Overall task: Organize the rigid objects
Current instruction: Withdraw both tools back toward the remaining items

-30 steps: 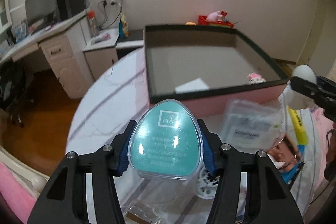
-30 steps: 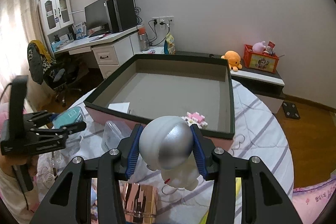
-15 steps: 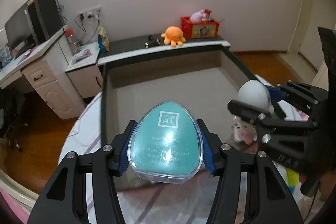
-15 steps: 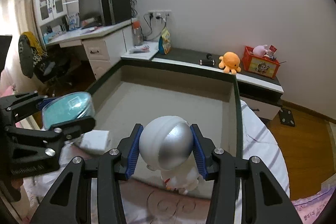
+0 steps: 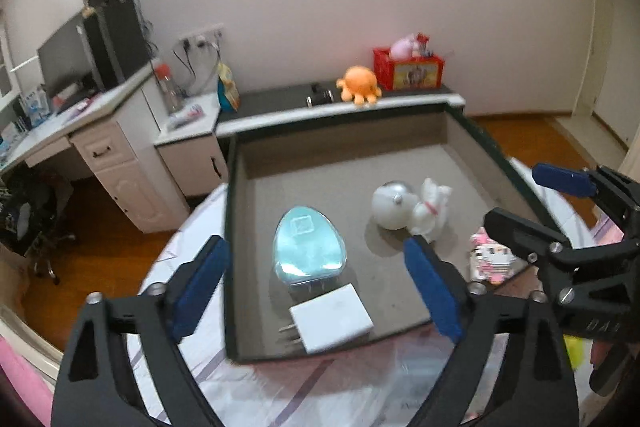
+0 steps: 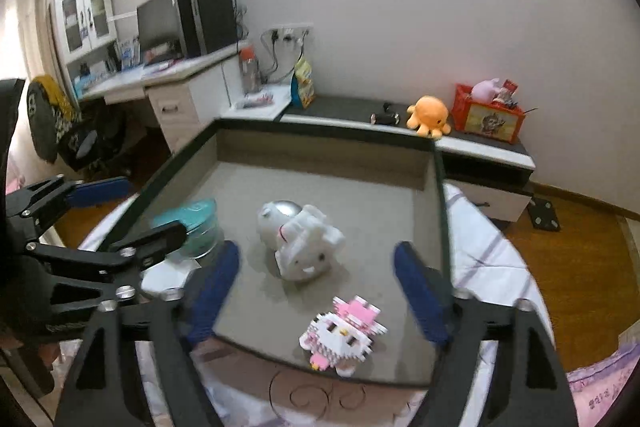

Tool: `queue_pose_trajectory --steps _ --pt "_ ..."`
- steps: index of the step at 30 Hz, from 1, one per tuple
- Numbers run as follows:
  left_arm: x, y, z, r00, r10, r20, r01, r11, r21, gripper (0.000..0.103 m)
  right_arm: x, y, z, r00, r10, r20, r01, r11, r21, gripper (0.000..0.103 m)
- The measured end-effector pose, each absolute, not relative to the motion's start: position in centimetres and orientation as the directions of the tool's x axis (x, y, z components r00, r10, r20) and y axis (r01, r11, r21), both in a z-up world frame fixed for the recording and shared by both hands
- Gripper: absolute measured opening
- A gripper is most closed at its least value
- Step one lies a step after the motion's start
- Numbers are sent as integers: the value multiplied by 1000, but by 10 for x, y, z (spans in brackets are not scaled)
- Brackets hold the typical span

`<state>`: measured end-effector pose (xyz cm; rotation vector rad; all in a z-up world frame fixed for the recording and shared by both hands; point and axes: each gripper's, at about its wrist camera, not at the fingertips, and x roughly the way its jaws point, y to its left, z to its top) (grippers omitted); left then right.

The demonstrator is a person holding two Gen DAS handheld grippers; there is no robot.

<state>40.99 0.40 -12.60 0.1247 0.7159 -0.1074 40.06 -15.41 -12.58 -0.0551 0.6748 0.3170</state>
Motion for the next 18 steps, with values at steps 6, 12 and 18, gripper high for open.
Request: queue_pose_trajectory --steps 6,12,18 --pt "343 10 -89 839 -19 -544 99 988 118 103 349 -160 -95 798 256 -546 -285 958 33 84" --pt "273 9 -70 898 5 -441 59 989 132 103 283 -168 -72 860 245 -448 -271 963 8 85" --pt "208 11 -68 930 1 -367 42 993 109 103 217 -174 -59 925 197 -324 -216 976 -23 101"
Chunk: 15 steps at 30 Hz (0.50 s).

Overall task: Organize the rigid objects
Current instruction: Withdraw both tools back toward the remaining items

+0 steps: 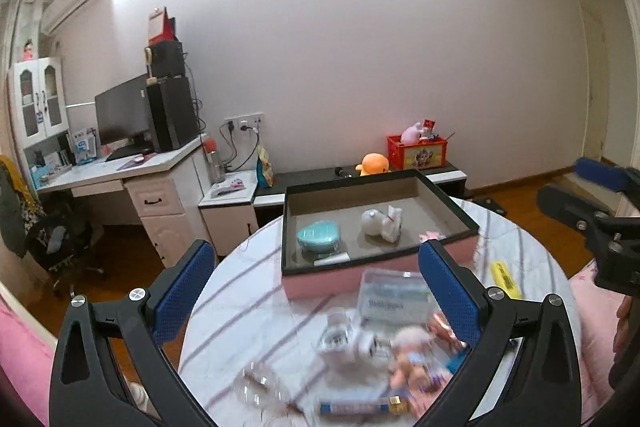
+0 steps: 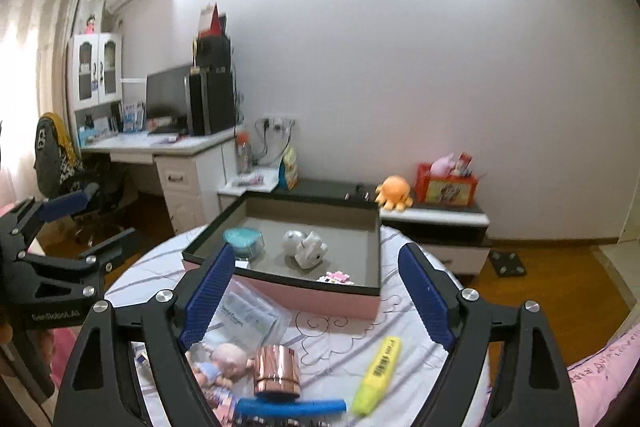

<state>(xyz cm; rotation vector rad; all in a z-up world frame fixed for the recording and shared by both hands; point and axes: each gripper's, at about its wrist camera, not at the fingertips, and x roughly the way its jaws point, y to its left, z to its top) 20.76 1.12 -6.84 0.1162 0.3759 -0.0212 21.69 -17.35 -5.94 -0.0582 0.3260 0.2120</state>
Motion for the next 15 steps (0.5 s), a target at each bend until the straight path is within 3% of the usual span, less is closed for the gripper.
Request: queue_pose_trajectory --steps 7,15 --pt "156 31 -85 928 23 -371 9 996 84 103 160 -184 -63 959 140 -249 -150 988 -24 103" --pt "130 54 -104 909 59 -413 -28 996 80 103 136 -200 -75 961 60 -270 -72 997 -36 103"
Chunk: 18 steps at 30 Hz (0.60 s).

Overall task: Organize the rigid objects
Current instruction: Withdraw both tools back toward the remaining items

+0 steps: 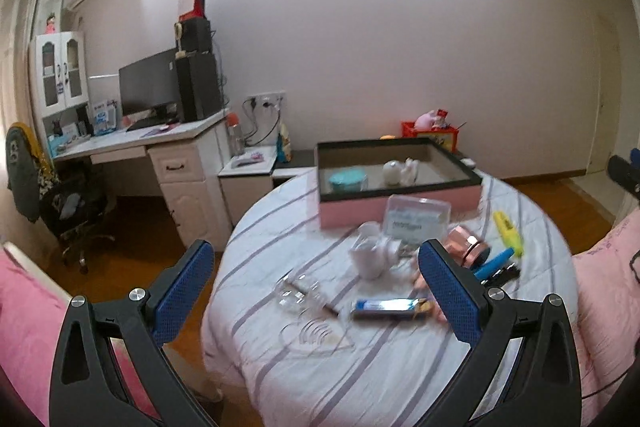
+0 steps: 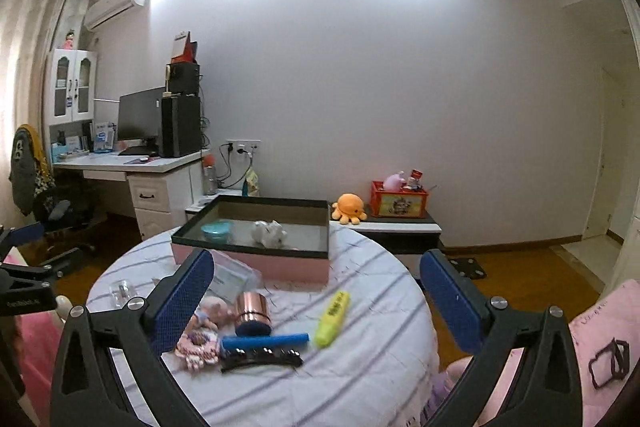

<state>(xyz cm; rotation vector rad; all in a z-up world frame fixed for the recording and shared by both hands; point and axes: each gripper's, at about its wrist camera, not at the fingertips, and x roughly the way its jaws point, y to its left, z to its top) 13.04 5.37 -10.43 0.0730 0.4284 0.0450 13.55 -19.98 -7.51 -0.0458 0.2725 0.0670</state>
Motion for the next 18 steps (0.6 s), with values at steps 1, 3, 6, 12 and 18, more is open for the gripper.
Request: queue_pose_trajectory --steps 1,3,6,12,18 --pt "130 55 -107 907 70 -415 -38 996 86 103 132 -203 -78 960 56 -276 -68 997 -35 103" --pt "129 61 -112 899 87 -430 -51 994 95 103 135 -206 -82 956 44 -291 -56 998 -33 103" --pt "131 72 -121 885 99 -456 -64 994 91 103 128 -214 -93 949 37 -312 -47 999 -26 103" --pt "144 81 -142 847 110 -519 -74 993 89 103 139 -219 -111 928 34 -370 -41 999 -13 103" --pt "170 84 -167 803 76 -591 -64 997 42 103 155 -219 -131 899 41 -436 -48 999 -4 103"
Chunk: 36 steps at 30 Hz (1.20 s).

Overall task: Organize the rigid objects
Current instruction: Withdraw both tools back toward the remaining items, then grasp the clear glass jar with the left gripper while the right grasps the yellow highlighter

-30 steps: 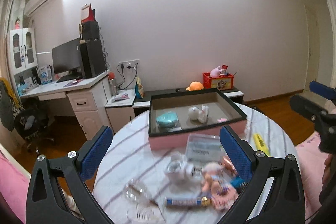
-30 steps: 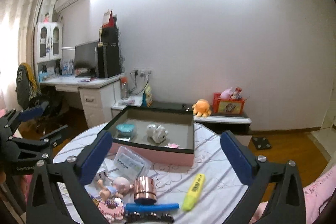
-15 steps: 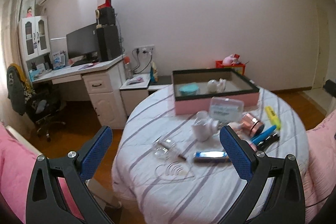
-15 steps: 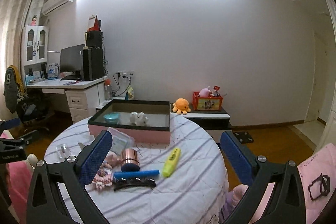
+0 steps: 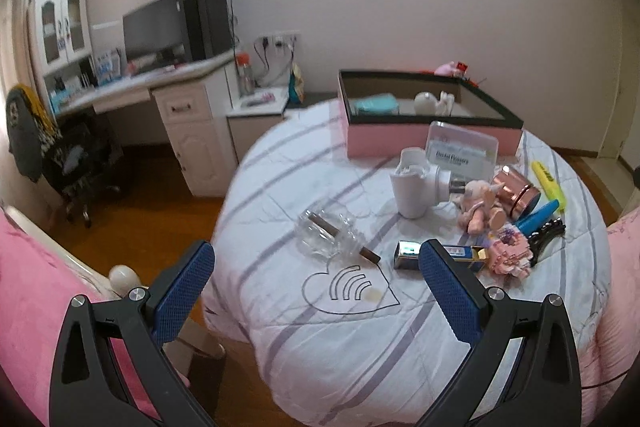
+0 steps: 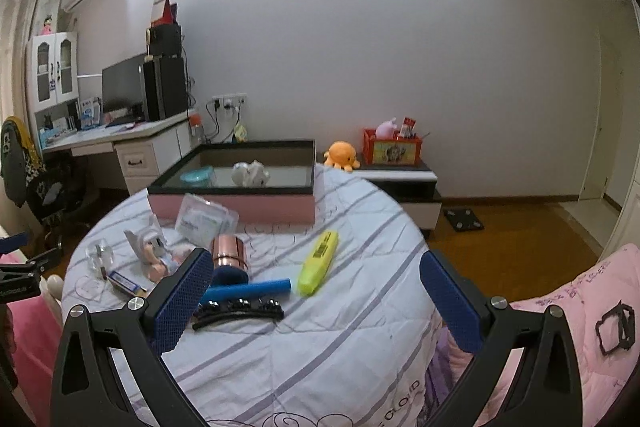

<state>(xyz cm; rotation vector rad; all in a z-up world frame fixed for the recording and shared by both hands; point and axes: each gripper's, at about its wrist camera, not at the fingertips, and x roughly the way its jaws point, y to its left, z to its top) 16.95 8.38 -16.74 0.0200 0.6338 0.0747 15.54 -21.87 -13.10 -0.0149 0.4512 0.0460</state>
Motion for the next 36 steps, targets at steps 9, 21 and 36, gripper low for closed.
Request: queue_pose_trajectory --steps 9,21,36 --pt "236 100 -212 689 103 -717 -141 990 7 103 187 -229 -159 854 17 -519 -20 1000 0 103" --pt "266 103 -223 686 68 -725 -81 997 18 61 252 -252 -191 773 -20 -635 48 998 27 103" --pt "269 77 -186 718 -7 -696 31 999 21 61 312 -230 -211 658 19 -753 -60 998 -27 54"
